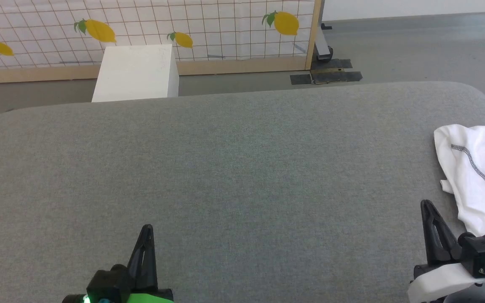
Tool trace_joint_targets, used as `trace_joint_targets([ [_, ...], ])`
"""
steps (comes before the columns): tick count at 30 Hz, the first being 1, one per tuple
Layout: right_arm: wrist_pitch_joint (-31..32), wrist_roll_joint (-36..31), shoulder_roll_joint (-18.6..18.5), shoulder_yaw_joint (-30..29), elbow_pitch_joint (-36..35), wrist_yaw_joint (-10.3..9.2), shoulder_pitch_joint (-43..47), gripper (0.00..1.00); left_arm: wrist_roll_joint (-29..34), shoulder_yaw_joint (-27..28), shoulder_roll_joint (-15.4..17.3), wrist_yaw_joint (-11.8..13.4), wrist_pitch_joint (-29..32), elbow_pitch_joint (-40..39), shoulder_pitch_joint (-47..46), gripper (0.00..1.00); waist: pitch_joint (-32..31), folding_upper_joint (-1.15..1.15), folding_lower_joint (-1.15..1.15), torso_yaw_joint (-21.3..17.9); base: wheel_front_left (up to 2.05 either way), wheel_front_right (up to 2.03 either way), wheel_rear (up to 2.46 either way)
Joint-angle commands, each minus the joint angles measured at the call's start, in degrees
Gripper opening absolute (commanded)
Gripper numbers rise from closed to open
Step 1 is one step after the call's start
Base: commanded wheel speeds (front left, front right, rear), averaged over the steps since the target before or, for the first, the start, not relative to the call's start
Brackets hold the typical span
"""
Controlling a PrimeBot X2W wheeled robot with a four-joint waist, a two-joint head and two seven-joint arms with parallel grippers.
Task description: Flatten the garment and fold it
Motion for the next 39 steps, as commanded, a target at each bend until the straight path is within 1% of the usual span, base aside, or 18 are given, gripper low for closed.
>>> trace_joint_targets([
  [1,0.23,0.4,0.02,0.33,0.1,-0.02,-0.79,0.0,0.56,0.36,-0.14,-0.38,0.38,0.36,-1.23,0.0,-0.03,0.0,0.0,0.02,0.0,0.0,0.0],
  [39,2.74,1.15,0.06,2.61,0.44,-0.05,-2.63,0.0,3.44,3.14,-0.39,-1.98,4.77,1.62,-4.55,0.0,-0.69,0.0,0.0,0.61,0.0,0.0,0.0],
])
